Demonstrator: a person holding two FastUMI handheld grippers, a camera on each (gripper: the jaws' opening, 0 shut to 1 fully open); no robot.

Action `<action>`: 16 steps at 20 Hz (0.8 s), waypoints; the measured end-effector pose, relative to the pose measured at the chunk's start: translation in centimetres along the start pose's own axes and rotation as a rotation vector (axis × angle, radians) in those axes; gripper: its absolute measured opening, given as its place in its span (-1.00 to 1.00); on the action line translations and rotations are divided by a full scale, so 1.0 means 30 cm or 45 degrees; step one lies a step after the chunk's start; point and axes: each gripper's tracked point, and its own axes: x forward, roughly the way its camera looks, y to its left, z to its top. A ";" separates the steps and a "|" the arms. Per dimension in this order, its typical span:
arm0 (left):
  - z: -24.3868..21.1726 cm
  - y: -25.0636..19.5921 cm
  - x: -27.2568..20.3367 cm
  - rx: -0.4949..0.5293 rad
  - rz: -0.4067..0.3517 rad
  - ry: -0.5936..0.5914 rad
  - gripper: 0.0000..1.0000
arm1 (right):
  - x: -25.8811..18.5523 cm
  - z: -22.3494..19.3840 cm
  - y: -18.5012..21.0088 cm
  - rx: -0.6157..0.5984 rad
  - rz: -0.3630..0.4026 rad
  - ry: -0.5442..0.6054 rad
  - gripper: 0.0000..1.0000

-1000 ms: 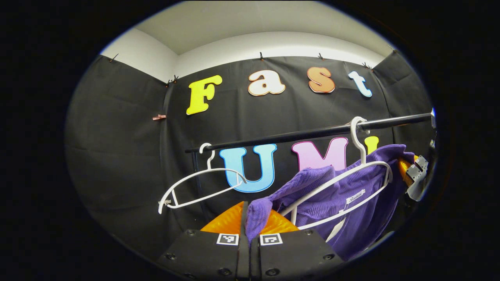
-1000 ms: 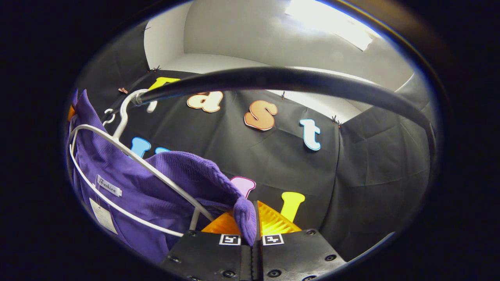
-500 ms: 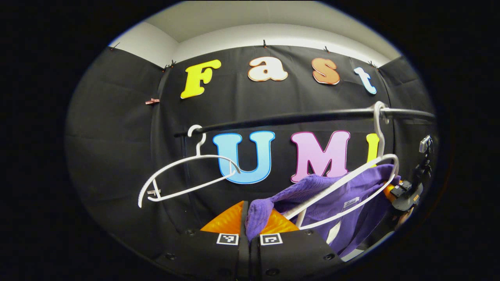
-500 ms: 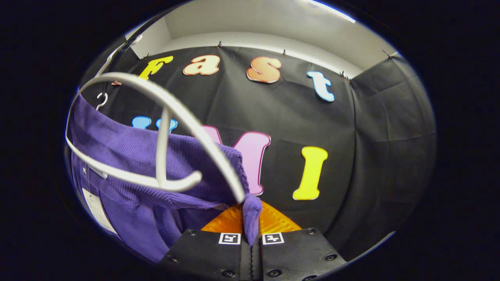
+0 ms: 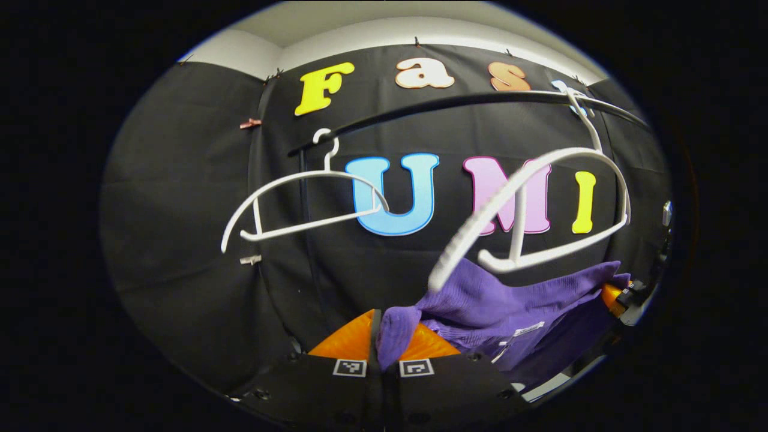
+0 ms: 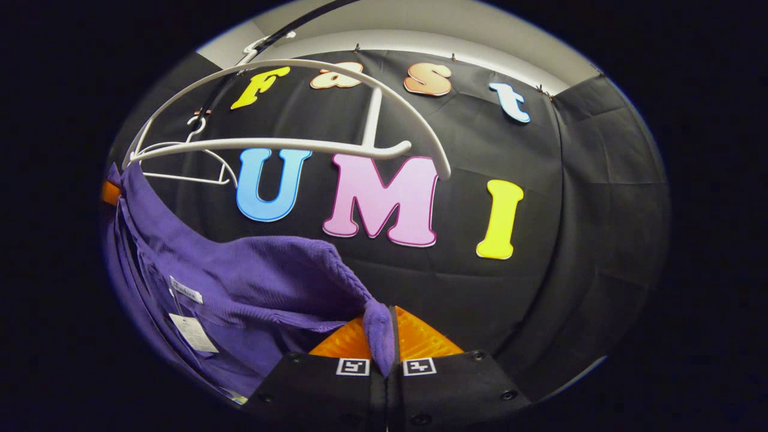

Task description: Grasp the clothes on the hanger with both hands and then place them into the laundry hamper below.

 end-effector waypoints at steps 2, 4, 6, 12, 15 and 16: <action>-0.097 -0.010 -0.029 -0.010 -0.007 0.048 -0.89 | -0.051 -0.045 0.047 0.033 0.041 0.051 -0.89; -0.164 -0.063 -0.060 -0.028 -0.049 0.097 -0.89 | -0.109 -0.061 0.118 0.069 0.106 0.089 -0.89; -0.179 -0.161 -0.092 -0.039 -0.128 0.114 -0.89 | -0.163 -0.036 0.207 0.080 0.198 0.097 -0.89; -0.077 -0.400 -0.218 -0.086 -0.346 0.068 -0.89 | -0.292 0.165 0.392 0.147 0.438 0.049 -0.89; 0.021 -0.446 -0.280 -0.156 -0.410 0.018 -0.91 | -0.345 0.274 0.413 0.194 0.506 0.034 -0.85; 0.036 -0.453 -0.291 -0.168 -0.424 0.010 -0.88 | -0.356 0.289 0.410 0.195 0.516 0.026 -0.85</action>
